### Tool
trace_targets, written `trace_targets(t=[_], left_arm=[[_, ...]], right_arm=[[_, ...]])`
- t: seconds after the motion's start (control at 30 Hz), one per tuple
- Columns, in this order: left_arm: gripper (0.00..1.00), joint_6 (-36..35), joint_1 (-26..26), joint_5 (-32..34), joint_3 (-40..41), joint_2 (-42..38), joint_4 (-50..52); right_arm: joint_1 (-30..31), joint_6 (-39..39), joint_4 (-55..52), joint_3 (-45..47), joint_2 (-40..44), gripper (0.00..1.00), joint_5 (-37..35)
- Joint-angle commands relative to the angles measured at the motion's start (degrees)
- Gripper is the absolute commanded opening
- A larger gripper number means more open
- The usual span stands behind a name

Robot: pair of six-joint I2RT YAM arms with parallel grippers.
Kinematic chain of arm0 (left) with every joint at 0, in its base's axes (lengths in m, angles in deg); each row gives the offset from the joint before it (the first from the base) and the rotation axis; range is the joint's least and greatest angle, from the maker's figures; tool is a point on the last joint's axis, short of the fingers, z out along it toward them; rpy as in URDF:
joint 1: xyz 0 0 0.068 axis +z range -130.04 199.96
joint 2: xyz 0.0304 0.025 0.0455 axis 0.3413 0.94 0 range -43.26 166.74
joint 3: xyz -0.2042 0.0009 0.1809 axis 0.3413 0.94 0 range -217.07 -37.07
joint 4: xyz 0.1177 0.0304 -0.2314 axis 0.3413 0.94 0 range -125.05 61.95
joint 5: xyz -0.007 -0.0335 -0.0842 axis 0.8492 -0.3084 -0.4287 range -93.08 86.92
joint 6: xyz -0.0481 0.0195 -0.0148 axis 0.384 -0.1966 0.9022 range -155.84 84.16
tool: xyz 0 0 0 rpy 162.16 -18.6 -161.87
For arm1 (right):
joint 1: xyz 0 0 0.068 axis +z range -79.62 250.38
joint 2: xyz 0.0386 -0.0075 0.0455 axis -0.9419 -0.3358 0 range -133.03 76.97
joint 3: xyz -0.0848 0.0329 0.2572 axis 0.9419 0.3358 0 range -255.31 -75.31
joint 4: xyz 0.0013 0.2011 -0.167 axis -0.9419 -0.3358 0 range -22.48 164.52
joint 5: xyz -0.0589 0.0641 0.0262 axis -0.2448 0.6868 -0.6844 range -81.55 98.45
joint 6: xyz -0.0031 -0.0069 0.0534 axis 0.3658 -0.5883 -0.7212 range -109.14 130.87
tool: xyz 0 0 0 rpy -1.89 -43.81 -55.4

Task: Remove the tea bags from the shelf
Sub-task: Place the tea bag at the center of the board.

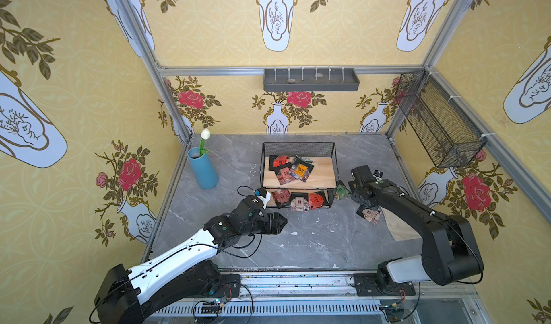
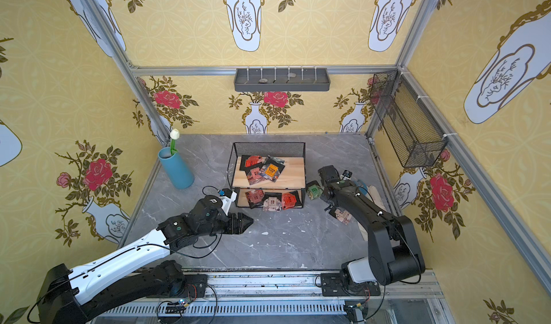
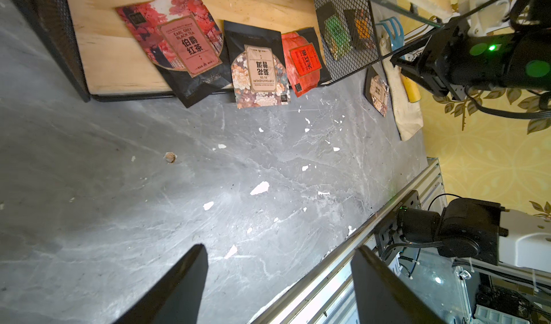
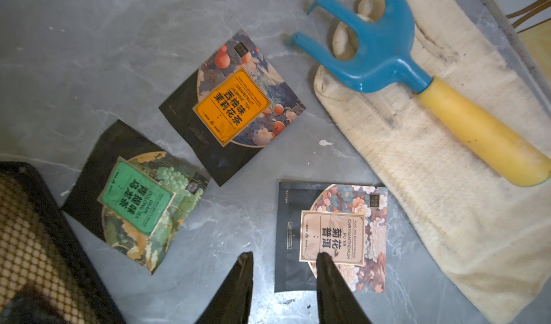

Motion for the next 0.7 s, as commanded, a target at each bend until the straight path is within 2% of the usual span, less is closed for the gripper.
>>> trace_targets(t=[0.0,0.67], left_arm=[[0.85,0.13,0.02,0.64,0.00,-0.26,-0.24],[0.85,-0.29,0.02,3.24,-1.91,-0.89,3.07]], right_arm=[[0.16,1.00,0.28,-0.31,2.10,0.44,0.51],[1.37,3.75,-0.12,-0.39,9.04,0.58,1.44]])
